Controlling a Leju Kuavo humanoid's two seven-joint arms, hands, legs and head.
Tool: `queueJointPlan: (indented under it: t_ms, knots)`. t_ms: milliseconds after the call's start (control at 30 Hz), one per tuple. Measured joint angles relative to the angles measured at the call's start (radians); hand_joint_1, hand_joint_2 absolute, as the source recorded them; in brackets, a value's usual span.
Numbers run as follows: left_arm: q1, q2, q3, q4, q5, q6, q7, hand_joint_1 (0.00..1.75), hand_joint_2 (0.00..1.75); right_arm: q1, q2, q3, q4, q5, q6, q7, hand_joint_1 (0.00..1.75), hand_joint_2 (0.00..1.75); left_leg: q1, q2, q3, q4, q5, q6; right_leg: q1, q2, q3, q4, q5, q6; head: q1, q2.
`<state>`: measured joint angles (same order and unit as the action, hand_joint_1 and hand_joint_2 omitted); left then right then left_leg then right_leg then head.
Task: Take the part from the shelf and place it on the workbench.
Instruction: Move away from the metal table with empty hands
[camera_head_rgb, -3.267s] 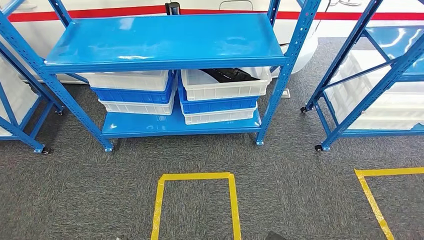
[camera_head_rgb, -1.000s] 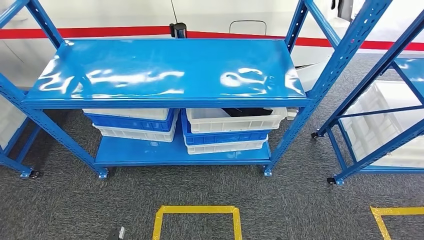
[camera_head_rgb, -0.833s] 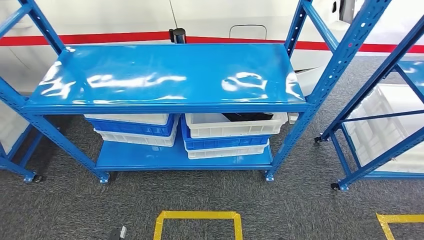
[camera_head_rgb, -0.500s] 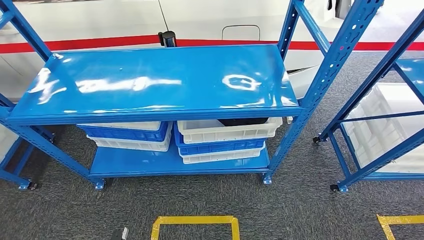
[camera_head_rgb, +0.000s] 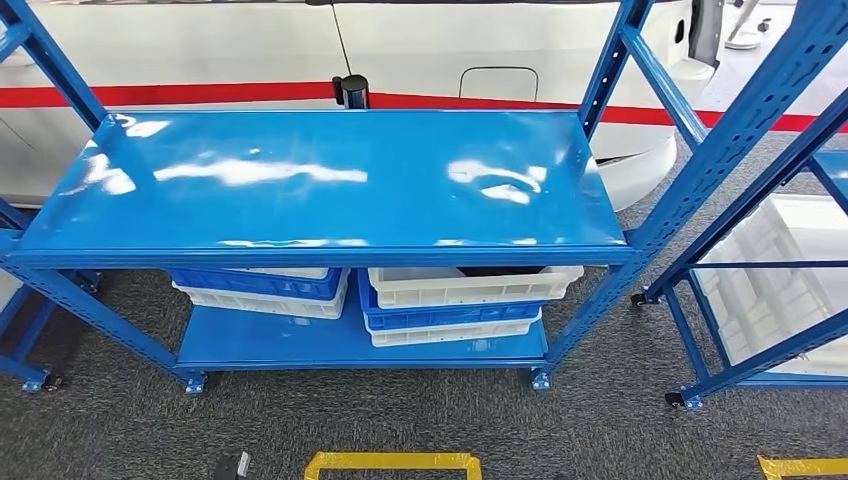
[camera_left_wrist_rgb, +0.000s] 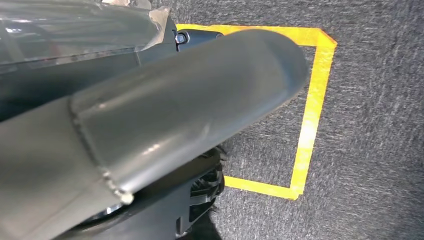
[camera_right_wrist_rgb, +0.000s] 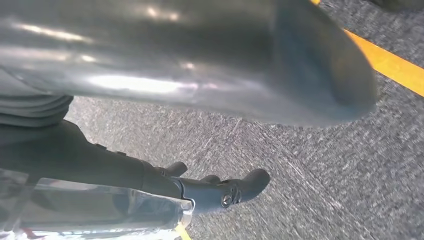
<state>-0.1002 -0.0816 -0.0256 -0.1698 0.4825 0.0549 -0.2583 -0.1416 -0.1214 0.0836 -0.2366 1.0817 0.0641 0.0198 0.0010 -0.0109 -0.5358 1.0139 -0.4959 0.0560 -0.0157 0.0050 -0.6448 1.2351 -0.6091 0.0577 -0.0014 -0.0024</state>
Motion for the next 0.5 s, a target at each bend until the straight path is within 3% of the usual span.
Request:
queueJointPlan:
  t_ms: [33,100,167,233,300,367,467,500]
  knots:
    - [0.001,-0.001,0.0,0.0,0.0,0.0,0.0,0.0,0.0,0.002,0.0,-0.001,0.0,0.002,0.0,0.0,0.0,0.0,0.0,-0.001,0.009,0.0,-0.007,-0.002,0.0,0.0,-0.006,-0.024,0.021,0.007,0.0,0.0]
    - [0.001,-0.001,0.0,0.0,0.0,0.0,0.0,0.0,0.0,0.003,0.0,-0.005,0.0,0.005,0.0,-0.001,0.0,0.0,0.001,-0.003,0.03,-0.003,-0.023,-0.008,0.0,-0.003,0.025,-0.136,0.102,0.014,0.0,0.0]
    - [-0.001,-0.001,0.0,0.0,-0.001,0.0,0.0,0.0,0.0,0.001,0.0,-0.009,0.0,0.006,0.001,-0.002,0.0,0.0,0.002,-0.003,0.049,-0.006,-0.038,-0.02,0.006,-0.012,0.044,-0.205,0.133,-0.002,0.001,0.0]
    - [-0.003,-0.001,0.0,0.0,-0.001,0.001,-0.001,0.0,0.0,-0.002,0.001,-0.012,0.0,0.007,0.002,-0.003,0.0,0.0,0.001,0.0,0.063,-0.002,-0.044,-0.033,0.01,-0.018,0.045,-0.21,0.124,-0.029,0.0,0.0]
    - [-0.004,-0.001,0.0,0.0,-0.001,0.002,-0.001,0.0,0.0,-0.002,0.001,-0.014,0.0,0.007,0.002,-0.003,0.0,0.0,0.002,0.004,0.067,0.016,-0.053,-0.044,0.003,-0.017,0.063,-0.214,0.139,-0.047,-0.004,0.0]
    - [-0.007,-0.001,-0.001,0.0,-0.001,0.002,-0.001,0.0,0.0,-0.003,0.001,-0.016,0.0,0.007,0.002,-0.004,0.0,0.0,0.005,0.006,0.034,0.081,-0.077,-0.053,-0.001,-0.015,0.08,-0.215,0.143,-0.058,-0.008,0.0]
    - [-0.006,-0.001,-0.001,0.0,-0.001,0.002,-0.001,0.0,0.0,-0.003,0.001,-0.016,0.0,0.007,0.002,-0.004,0.0,0.0,0.007,0.007,-0.084,0.246,-0.143,-0.062,0.002,-0.013,0.084,-0.215,0.136,-0.068,-0.01,0.0]
    - [-0.004,-0.001,-0.001,0.0,-0.001,0.002,-0.001,0.0,0.0,-0.002,0.002,-0.016,0.0,0.007,0.002,-0.004,0.0,0.0,0.007,0.007,-0.113,0.268,-0.15,-0.062,0.003,-0.012,0.086,-0.215,0.133,-0.069,-0.011,0.0]
